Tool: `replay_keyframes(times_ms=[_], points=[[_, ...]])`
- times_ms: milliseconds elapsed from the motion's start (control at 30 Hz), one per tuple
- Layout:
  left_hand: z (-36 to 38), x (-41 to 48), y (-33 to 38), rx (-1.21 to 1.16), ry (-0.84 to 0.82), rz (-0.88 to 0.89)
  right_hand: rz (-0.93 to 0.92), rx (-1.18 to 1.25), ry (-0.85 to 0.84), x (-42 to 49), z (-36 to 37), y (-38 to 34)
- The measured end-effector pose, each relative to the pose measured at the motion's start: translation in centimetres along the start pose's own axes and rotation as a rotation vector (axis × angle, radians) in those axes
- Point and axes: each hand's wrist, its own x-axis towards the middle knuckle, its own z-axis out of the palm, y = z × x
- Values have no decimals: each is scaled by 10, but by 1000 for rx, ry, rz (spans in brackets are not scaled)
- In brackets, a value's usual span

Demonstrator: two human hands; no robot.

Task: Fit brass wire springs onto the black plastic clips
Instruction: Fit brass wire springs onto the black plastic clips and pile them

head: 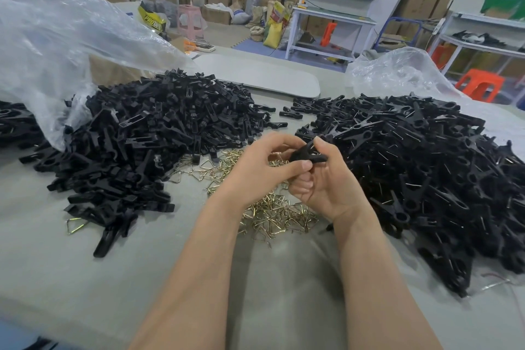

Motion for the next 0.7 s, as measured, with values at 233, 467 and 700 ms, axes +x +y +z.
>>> replay_keyframes(times_ms=[233,467,700], points=[[0,1,-4,-44,18,-13,0,66,19,5,4,6],[1,3,-6,-34,36,16,-2,80,49,4,9,6],[2,4,-13,142,137,-28,37,-352,314,-4,2,-11]])
